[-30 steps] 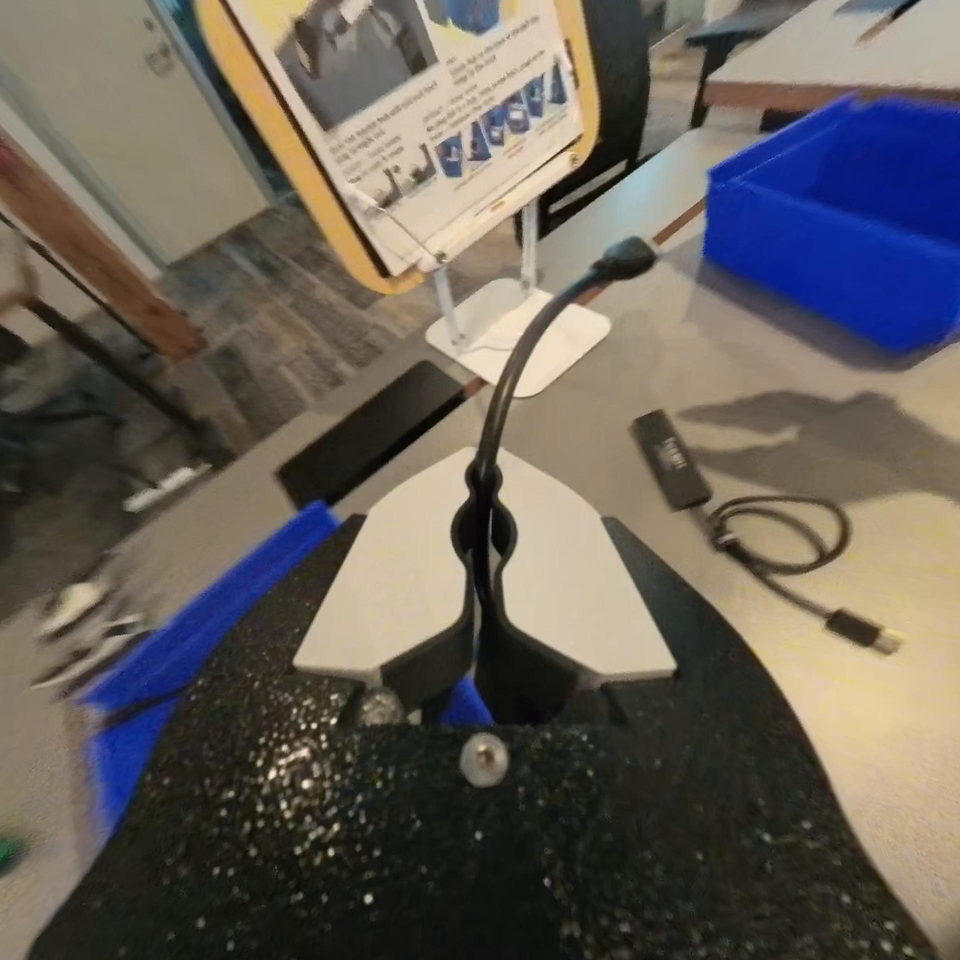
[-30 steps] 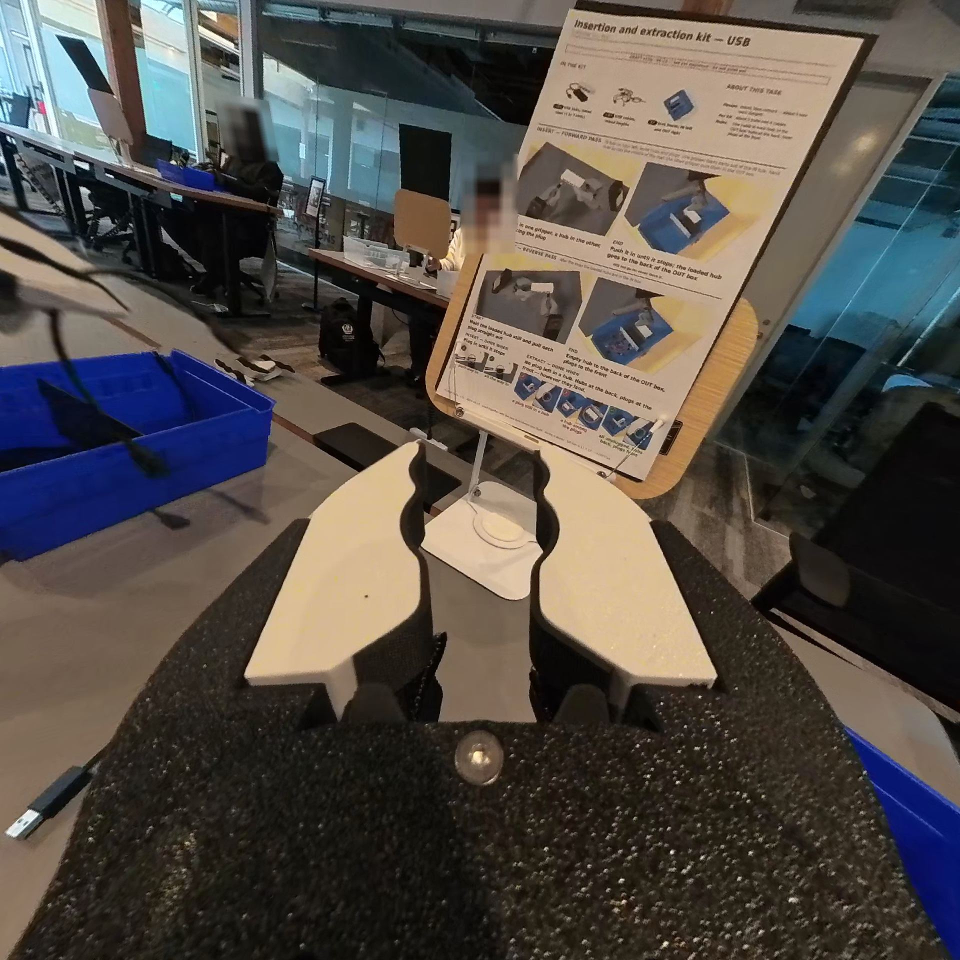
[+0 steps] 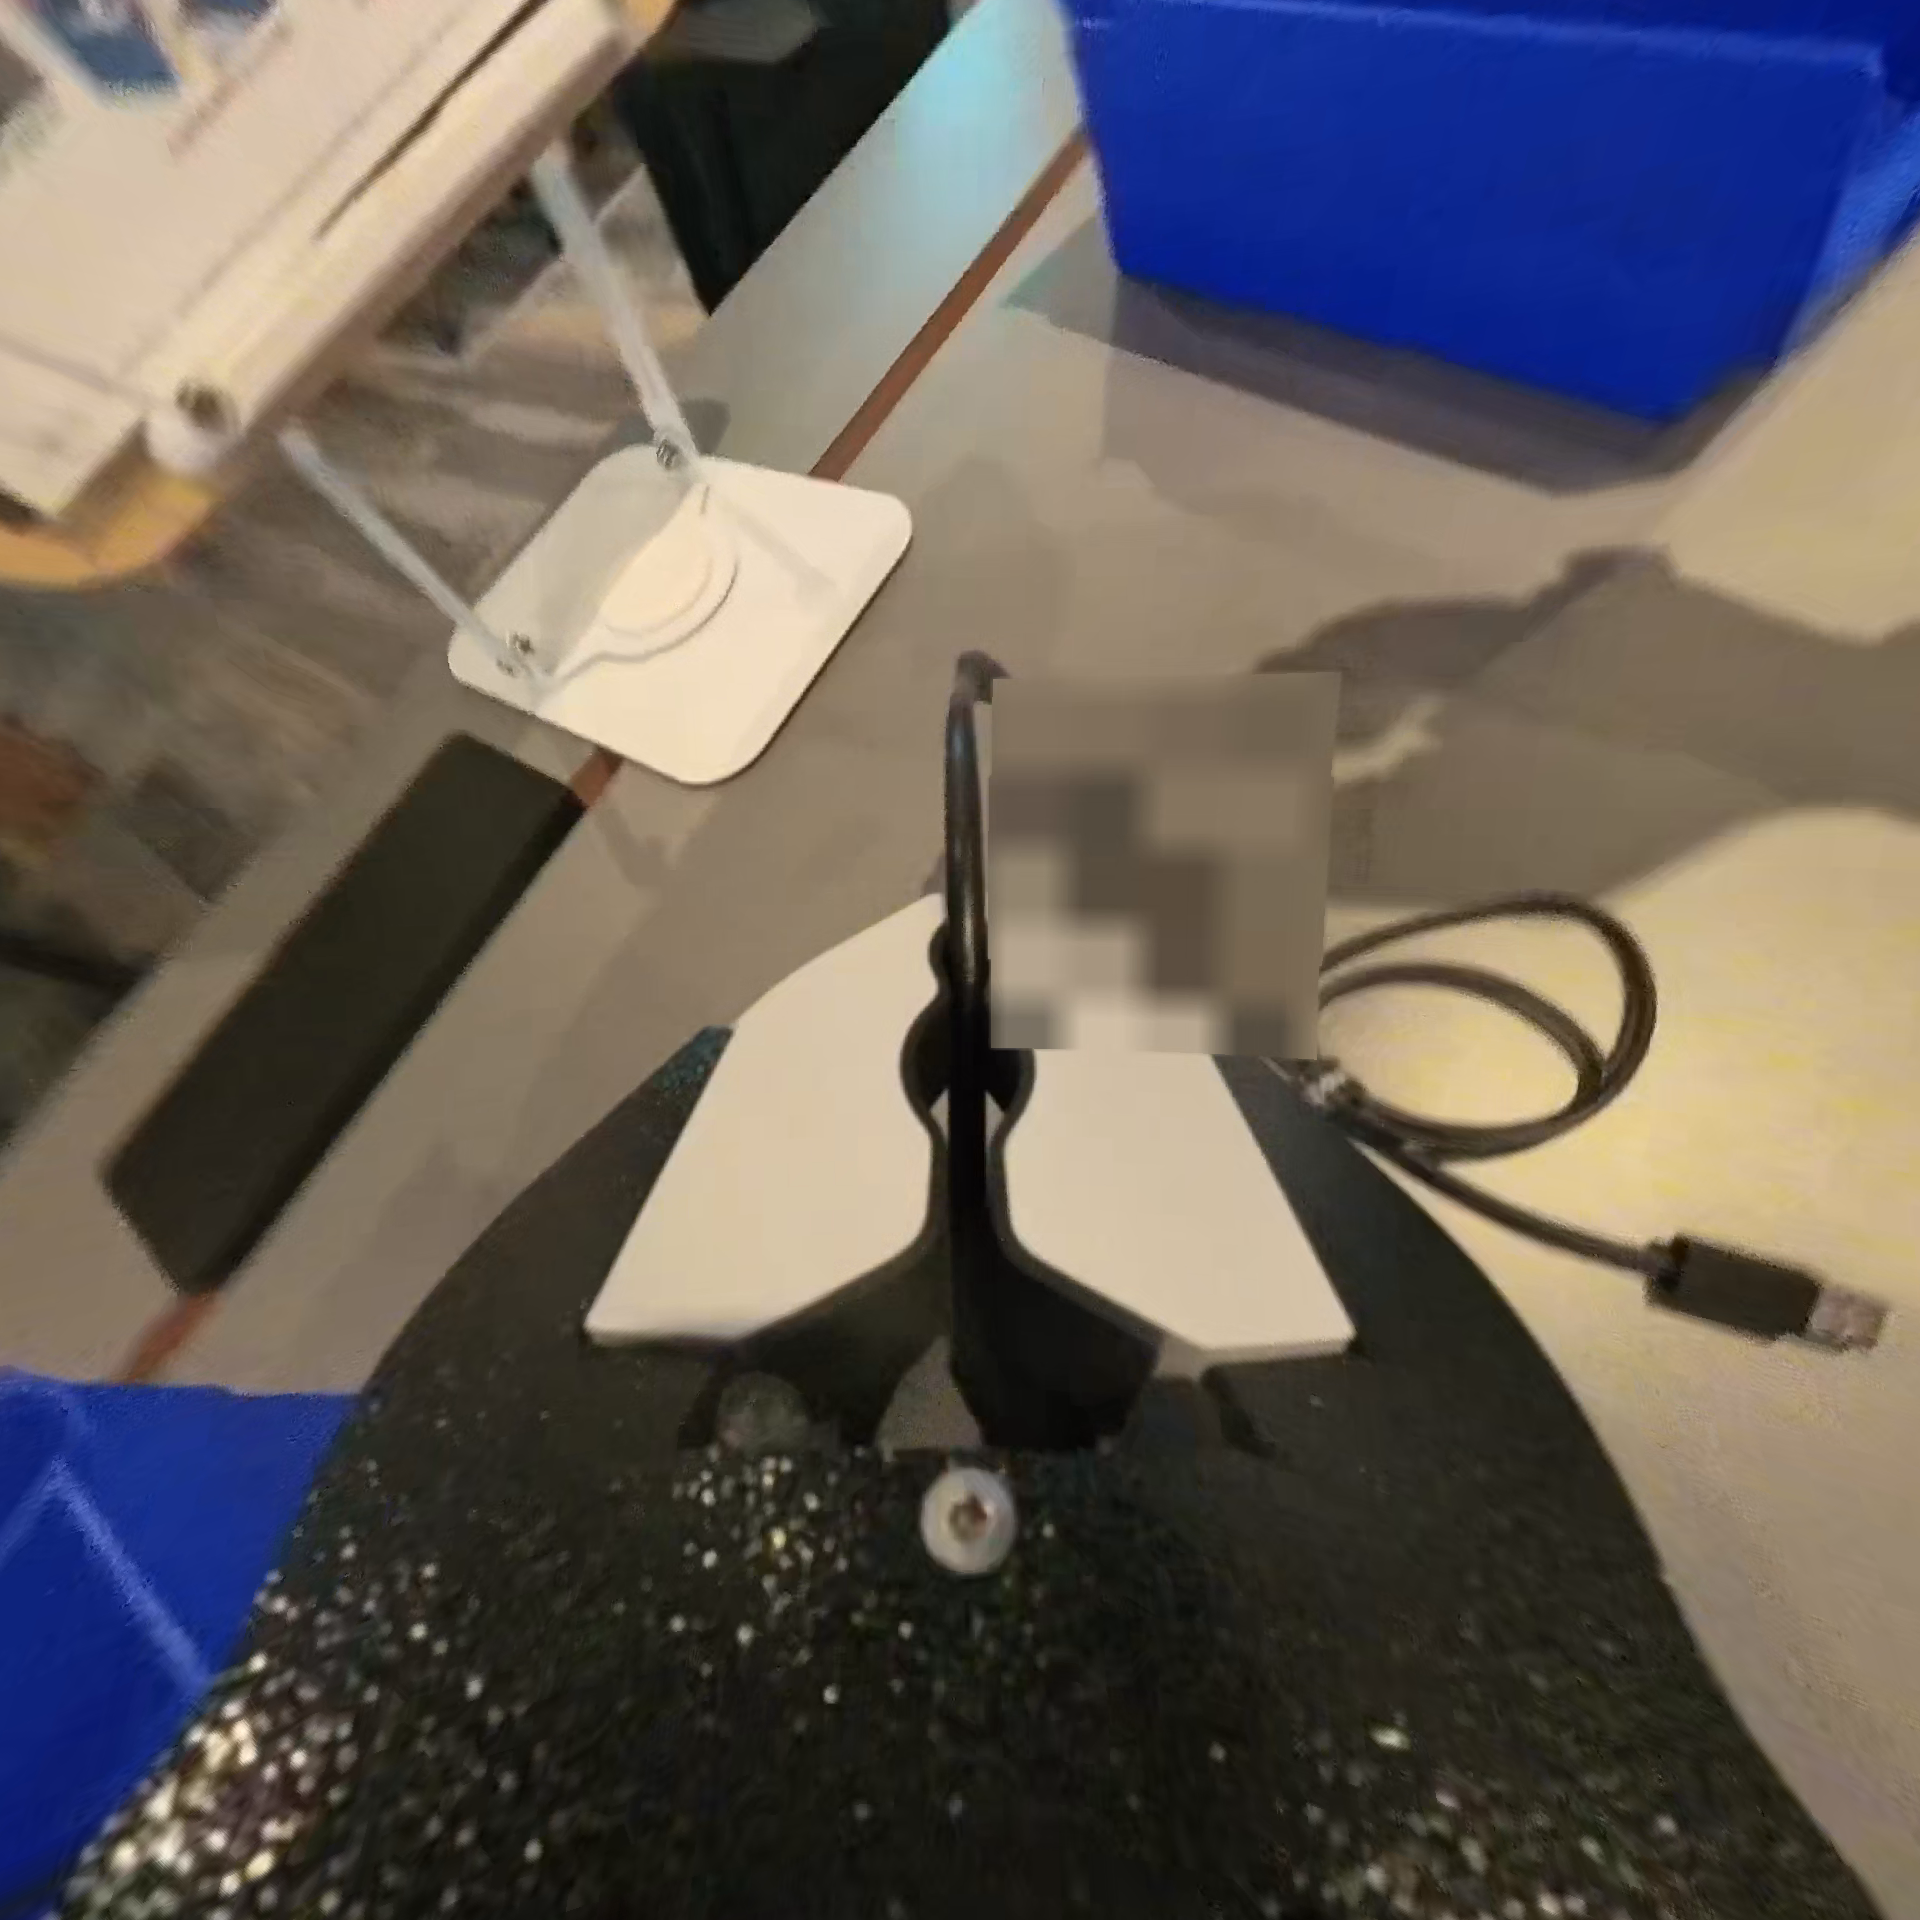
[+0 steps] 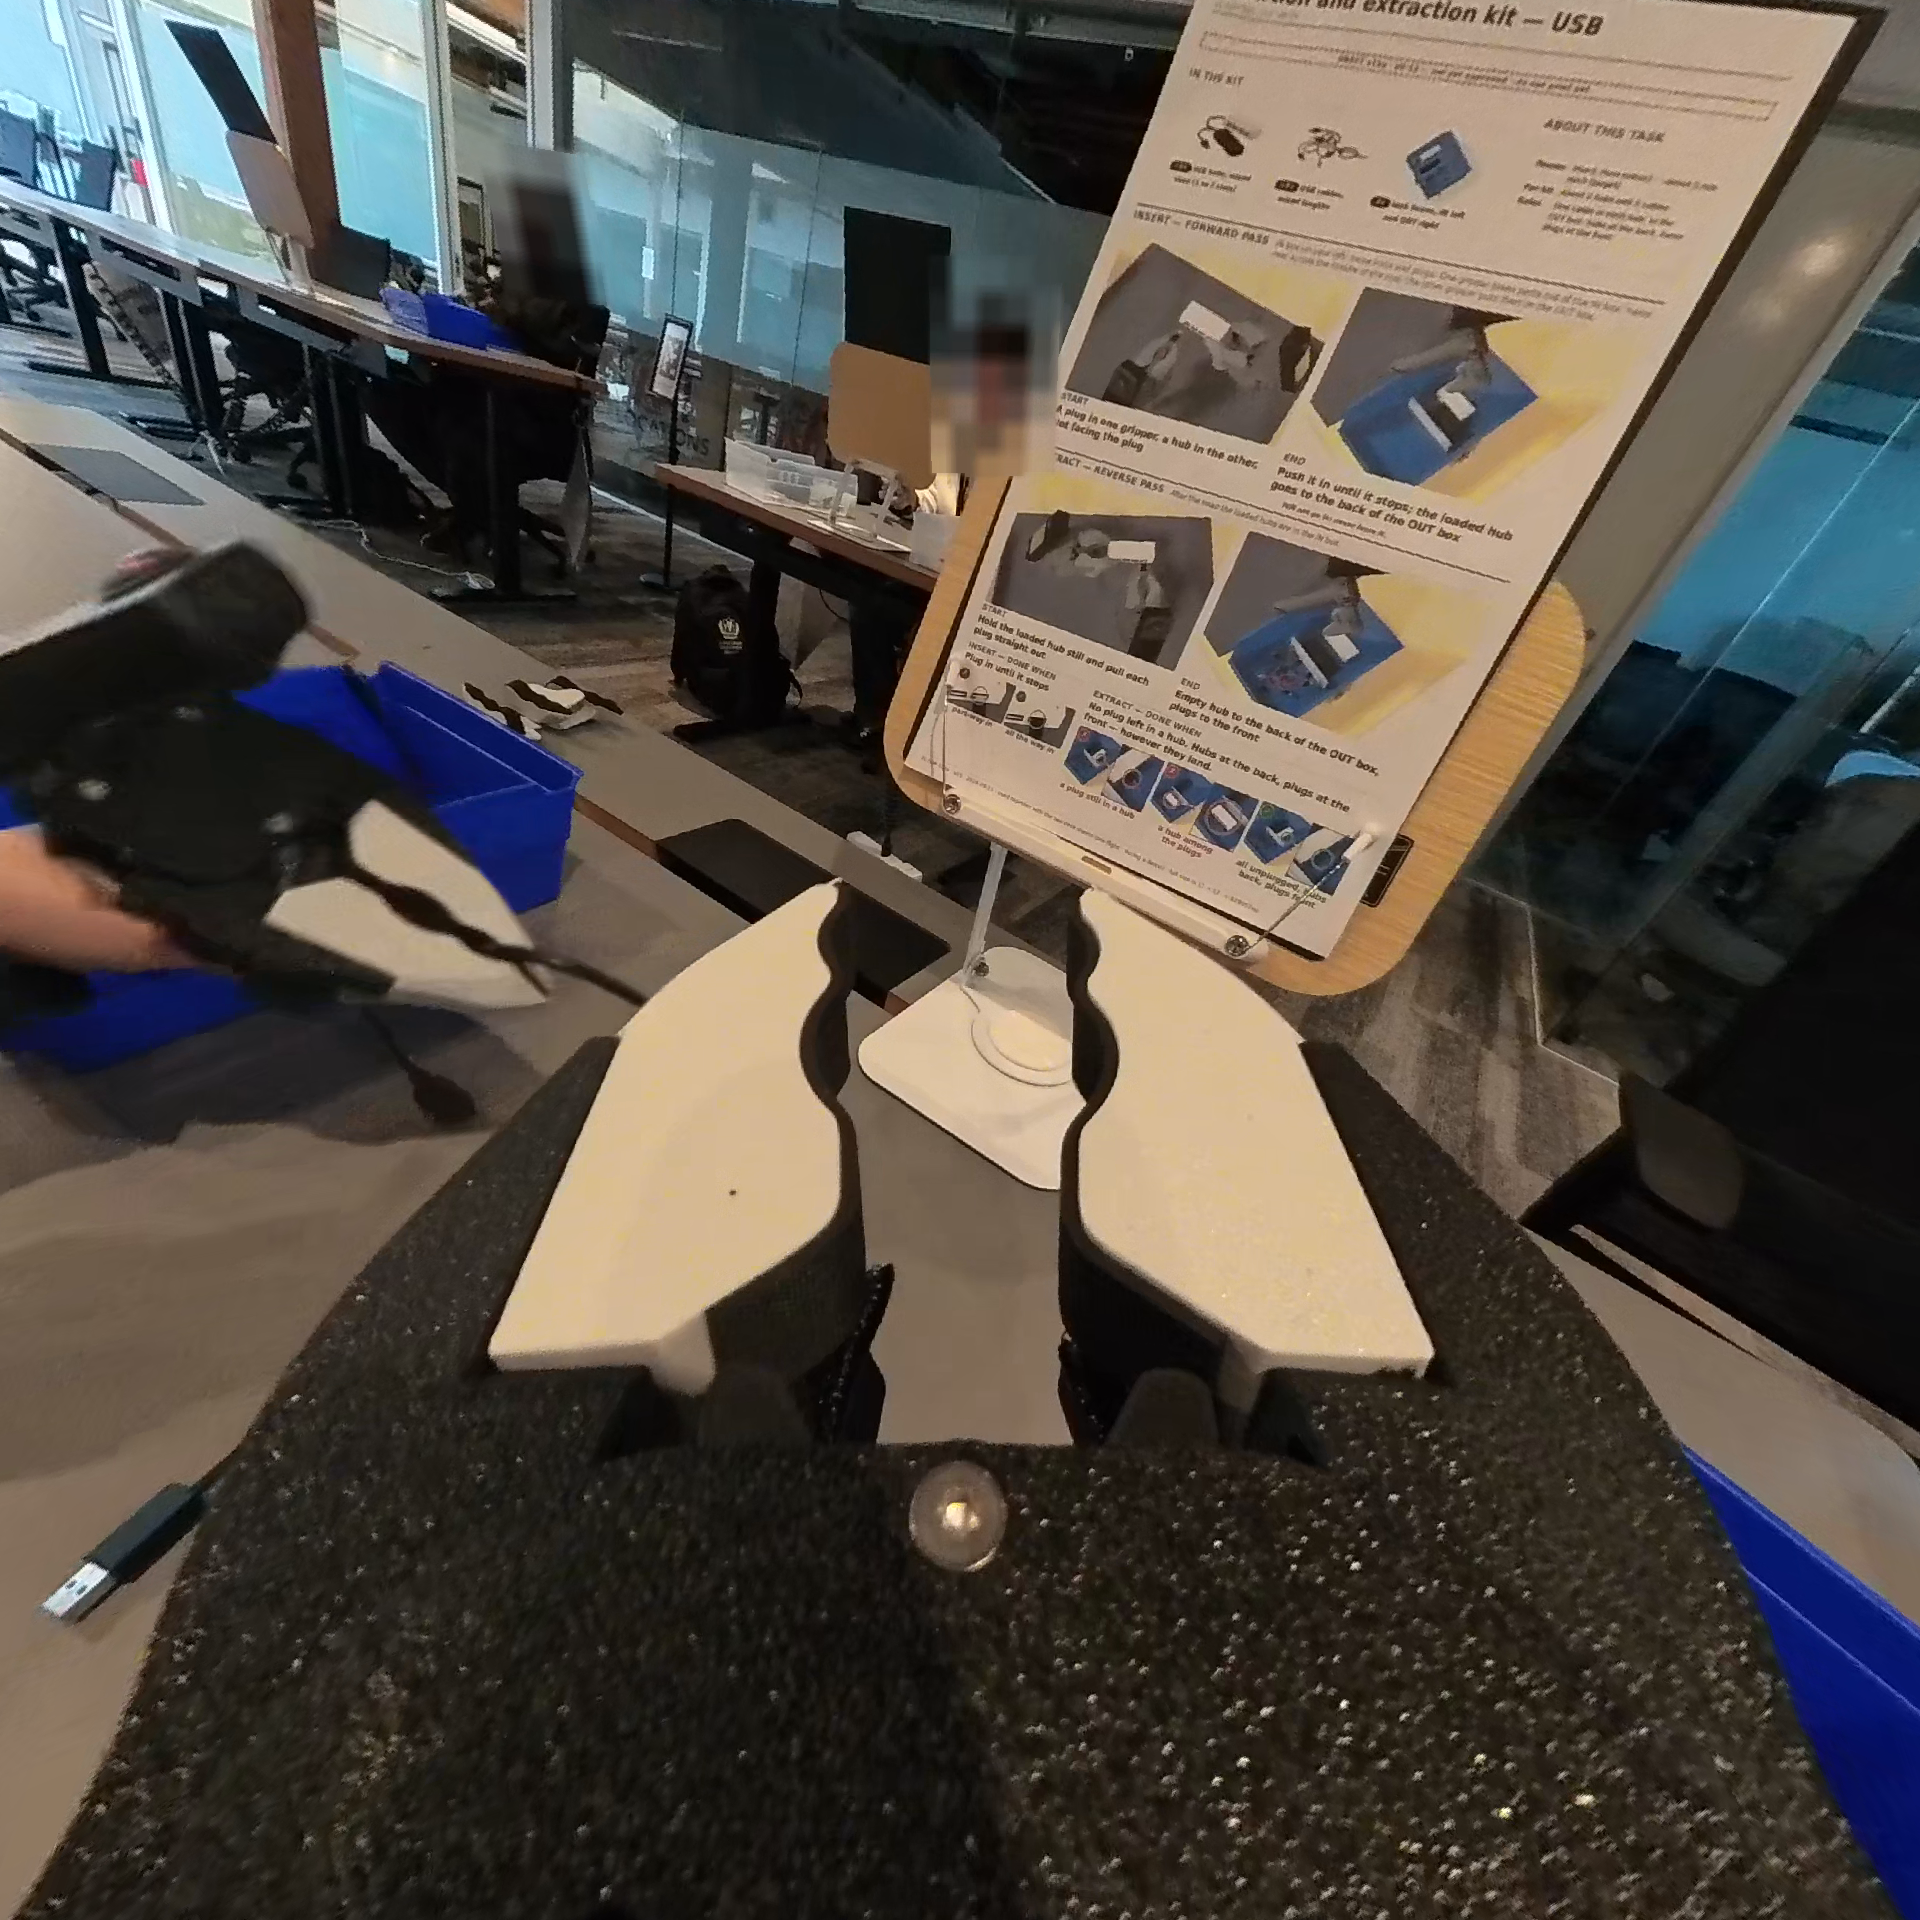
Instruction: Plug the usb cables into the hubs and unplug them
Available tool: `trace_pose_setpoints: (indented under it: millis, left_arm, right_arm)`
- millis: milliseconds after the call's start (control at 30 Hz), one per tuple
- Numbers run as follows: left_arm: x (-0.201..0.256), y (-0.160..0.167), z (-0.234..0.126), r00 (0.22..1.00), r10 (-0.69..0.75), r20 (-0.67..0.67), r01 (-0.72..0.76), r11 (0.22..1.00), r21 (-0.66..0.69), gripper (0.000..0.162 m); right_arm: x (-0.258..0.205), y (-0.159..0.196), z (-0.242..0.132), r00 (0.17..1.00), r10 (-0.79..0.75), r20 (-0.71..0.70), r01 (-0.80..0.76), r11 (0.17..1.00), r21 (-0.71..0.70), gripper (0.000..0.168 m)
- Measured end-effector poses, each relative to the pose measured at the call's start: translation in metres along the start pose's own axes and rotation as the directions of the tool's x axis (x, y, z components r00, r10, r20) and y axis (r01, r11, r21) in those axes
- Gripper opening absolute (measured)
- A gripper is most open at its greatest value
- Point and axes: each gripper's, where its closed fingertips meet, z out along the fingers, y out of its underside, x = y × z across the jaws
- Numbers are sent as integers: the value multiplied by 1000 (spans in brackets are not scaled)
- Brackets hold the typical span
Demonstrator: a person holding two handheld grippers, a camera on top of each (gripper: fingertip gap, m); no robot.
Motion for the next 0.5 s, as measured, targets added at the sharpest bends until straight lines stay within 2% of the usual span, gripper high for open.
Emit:
trace_pose_setpoints:
  millis: [100, 233, 367, 500]
  left_arm:
    - [14, 7, -10, 975, 200, 93, -200, 980, -6, 0]
    - [46, 32, -21, 921, 377, 100, -376, 926, -27, 0]
    - [59, 69, -25, 915, 395, 85, -385, 915, -118, 0]
    - [63, 94, -29, 928, 369, 59, -355, 920, -168, 0]
  right_arm:
    - [2, -1, -2, 1000, 7, -3, -7, 1000, 7, 39]
    - [4, -1, -4, 1000, 14, -8, -14, 1000, 14, 39]
    - [6, -2, -5, 1000, 21, -9, -21, 1000, 23, 39]
    - [3, 0, -1, 1000, 22, 1, -22, 1000, 12, 39]
